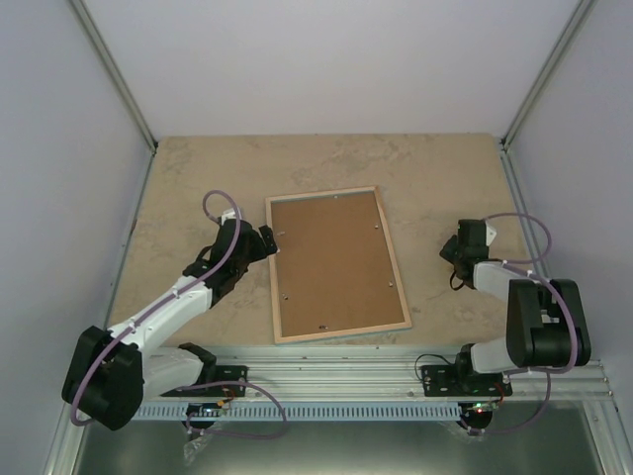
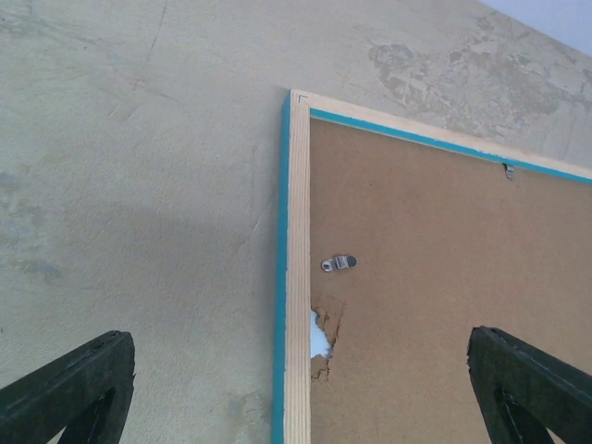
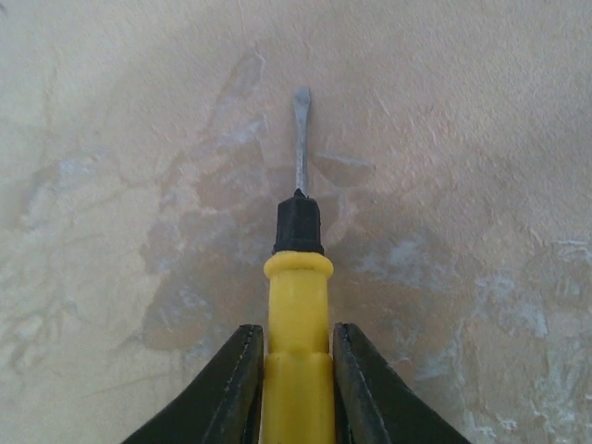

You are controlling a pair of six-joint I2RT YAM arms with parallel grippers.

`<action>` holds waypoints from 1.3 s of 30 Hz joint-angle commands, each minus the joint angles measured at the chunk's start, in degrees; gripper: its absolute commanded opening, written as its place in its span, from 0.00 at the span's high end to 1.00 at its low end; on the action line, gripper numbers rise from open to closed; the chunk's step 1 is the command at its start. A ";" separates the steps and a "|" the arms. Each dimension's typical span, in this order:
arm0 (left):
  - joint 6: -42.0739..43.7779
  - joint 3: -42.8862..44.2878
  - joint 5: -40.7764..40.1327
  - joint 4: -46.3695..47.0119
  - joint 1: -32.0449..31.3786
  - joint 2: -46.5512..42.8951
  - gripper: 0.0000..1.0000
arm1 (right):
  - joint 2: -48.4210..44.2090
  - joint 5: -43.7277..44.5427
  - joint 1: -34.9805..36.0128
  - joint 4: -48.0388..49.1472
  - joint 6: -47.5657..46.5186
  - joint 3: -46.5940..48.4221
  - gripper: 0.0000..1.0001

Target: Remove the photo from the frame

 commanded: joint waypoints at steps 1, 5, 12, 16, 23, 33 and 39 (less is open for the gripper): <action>-0.44 -0.65 -0.57 0.66 0.37 -0.85 0.00 | 1.03 1.06 -0.27 -1.34 1.22 0.32 0.74; -0.95 -0.56 0.67 -0.13 0.31 -1.33 0.00 | 0.59 0.42 -0.25 -1.61 0.55 0.25 0.65; -4.54 -1.40 5.20 -2.39 0.31 -0.71 0.00 | -4.44 -5.44 0.53 -2.48 -3.03 0.06 0.50; -6.48 -1.85 8.64 -3.70 0.31 0.30 0.00 | -8.20 -9.02 3.78 -4.01 -5.52 0.14 0.40; -8.61 -4.59 16.83 -2.47 -0.11 2.44 0.00 | -10.21 -18.40 10.77 -7.69 -8.70 -0.95 0.27; -12.48 -7.56 18.22 -0.61 -7.05 4.76 0.00 | -7.60 -25.23 19.14 -7.81 -9.76 -4.21 0.18; -13.01 -8.21 18.72 -0.26 -8.25 5.53 0.00 | -7.32 -27.74 20.94 -5.93 -9.96 -5.82 0.18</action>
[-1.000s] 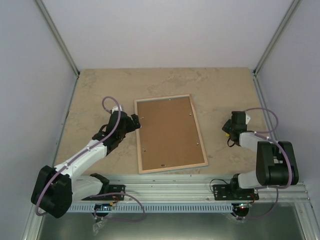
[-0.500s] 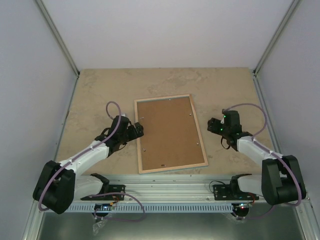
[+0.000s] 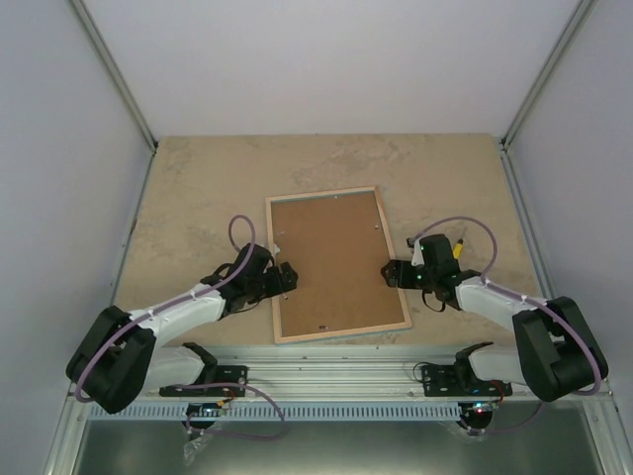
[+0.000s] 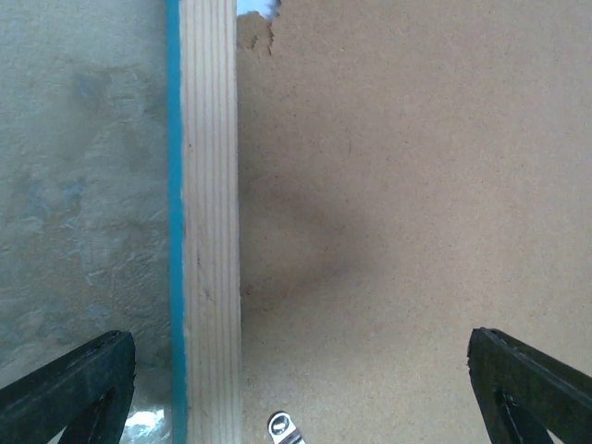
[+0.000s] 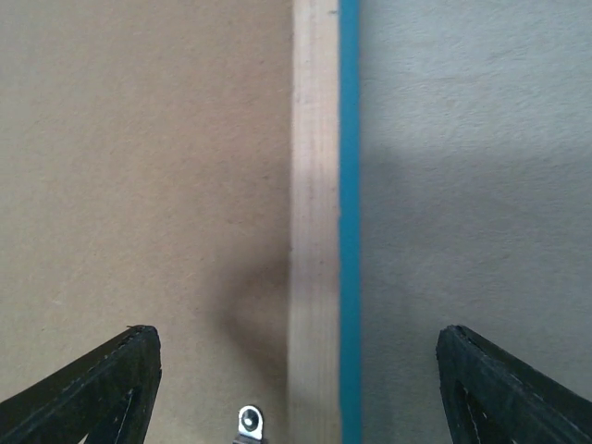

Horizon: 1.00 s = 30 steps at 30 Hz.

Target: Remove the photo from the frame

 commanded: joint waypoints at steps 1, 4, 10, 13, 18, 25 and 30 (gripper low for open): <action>-1.23 -0.47 1.27 1.88 -0.59 1.05 0.00 | 0.57 -4.43 0.96 1.31 -0.41 -1.51 0.18; -1.37 -0.26 2.66 3.68 -0.64 2.31 0.00 | 2.03 -6.16 1.63 2.77 0.02 -0.95 0.18; -1.80 1.81 5.23 8.84 -0.60 6.79 0.00 | 7.24 -8.12 2.08 7.72 0.73 1.65 0.17; -1.31 4.10 3.56 10.02 -0.51 9.83 0.00 | 10.58 -7.76 2.03 9.13 0.77 4.11 0.17; 1.25 9.92 2.53 10.55 1.89 16.93 0.00 | 17.00 -7.37 2.00 10.33 0.92 9.78 0.17; 5.29 17.73 1.34 9.40 7.13 26.39 0.00 | 25.12 -3.27 1.64 8.78 0.01 19.14 0.14; 7.17 20.35 -1.16 5.89 7.80 27.36 0.00 | 27.57 -0.54 1.29 6.61 -1.02 22.54 0.11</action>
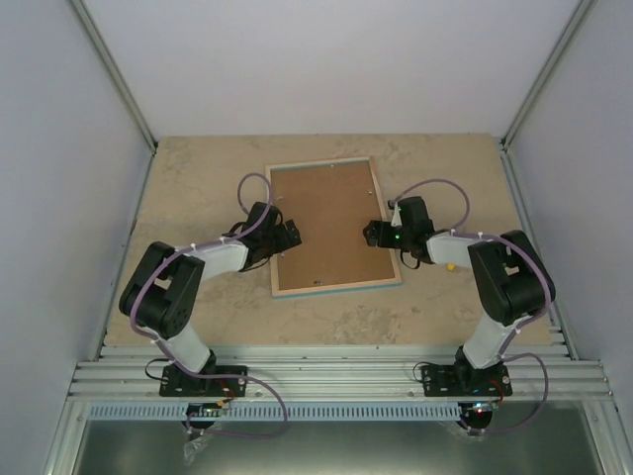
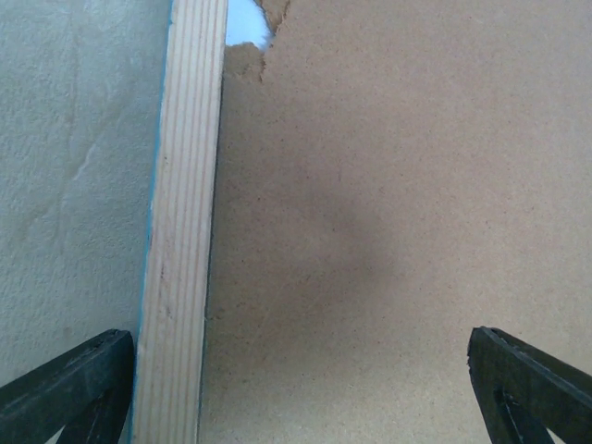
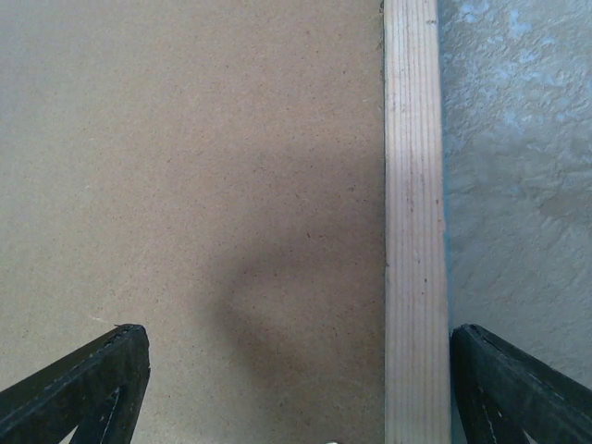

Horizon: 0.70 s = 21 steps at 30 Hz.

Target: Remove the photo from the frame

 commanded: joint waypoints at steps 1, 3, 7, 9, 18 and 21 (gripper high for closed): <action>2.02 0.70 1.23 -3.55 -0.43 0.95 0.00 | 1.30 -0.85 0.83 -3.44 -0.92 1.35 0.10; 2.10 -0.09 -0.29 -5.21 -0.45 -0.98 0.00 | -0.14 0.33 0.83 -4.18 -1.40 0.78 0.09; 2.22 -2.32 -3.65 -8.90 -0.52 -5.13 0.00 | -4.11 2.42 0.83 -5.99 -2.71 -1.07 0.05; 2.11 -3.55 -4.65 -10.54 -1.15 -7.23 0.00 | -6.40 2.98 0.91 -6.67 -3.21 -2.47 0.03; -1.62 -8.88 -10.81 -14.99 -8.06 -13.59 0.02 | -16.84 5.19 4.96 -9.84 -5.10 -8.06 0.02; -2.43 -9.43 -12.31 -16.30 -9.41 -14.22 0.05 | -19.71 6.76 7.16 -10.98 -5.64 -9.31 0.02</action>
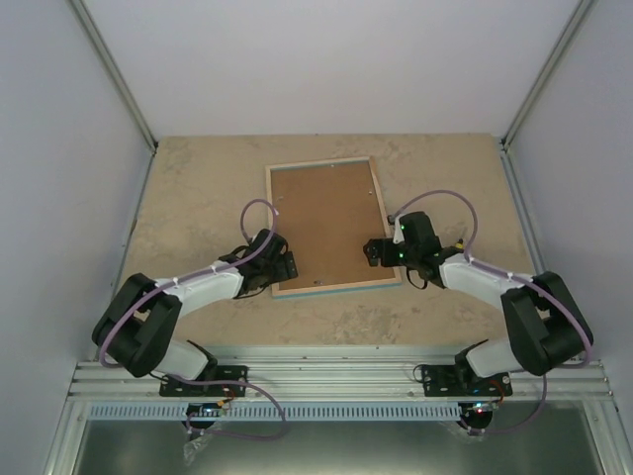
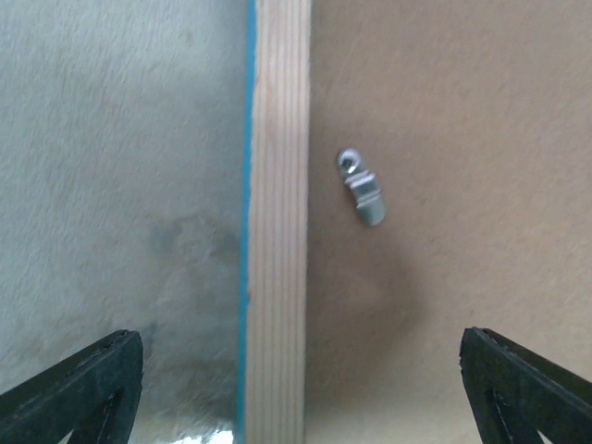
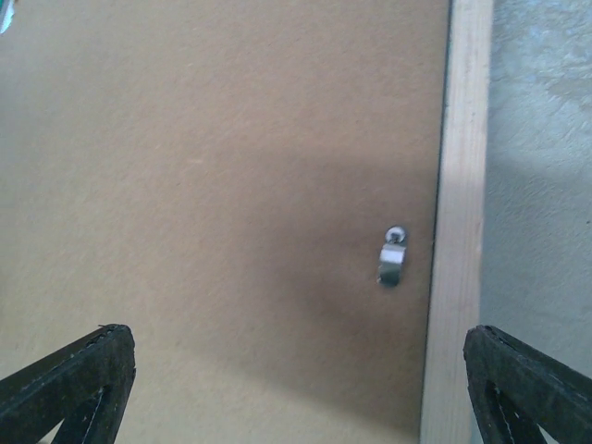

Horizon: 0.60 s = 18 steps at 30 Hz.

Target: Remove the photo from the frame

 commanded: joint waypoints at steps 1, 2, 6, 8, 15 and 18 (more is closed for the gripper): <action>-2.02 -1.13 -4.02 -3.23 -1.61 -1.39 0.06 | -4.14 3.10 3.20 -2.61 -1.88 -1.89 0.02; -2.04 -1.23 -4.34 -3.41 -1.68 -1.50 0.07 | -4.94 3.38 4.13 -2.73 -2.08 -2.10 0.02; -1.92 -1.26 -4.37 -3.55 -2.14 -1.00 0.14 | -7.14 4.54 7.44 -3.52 -3.62 -2.23 0.02; -1.86 -1.21 -4.24 -3.21 -2.49 -0.44 0.18 | -7.75 5.10 8.94 -3.84 -4.33 -2.27 0.02; -1.73 -0.67 -3.51 -1.94 -2.87 1.87 0.36 | -8.66 7.55 14.00 -3.86 -6.71 -2.32 0.02; -1.53 -0.48 -3.32 -1.68 -2.87 2.25 0.45 | -8.63 7.67 15.60 -3.75 -8.14 -2.07 0.02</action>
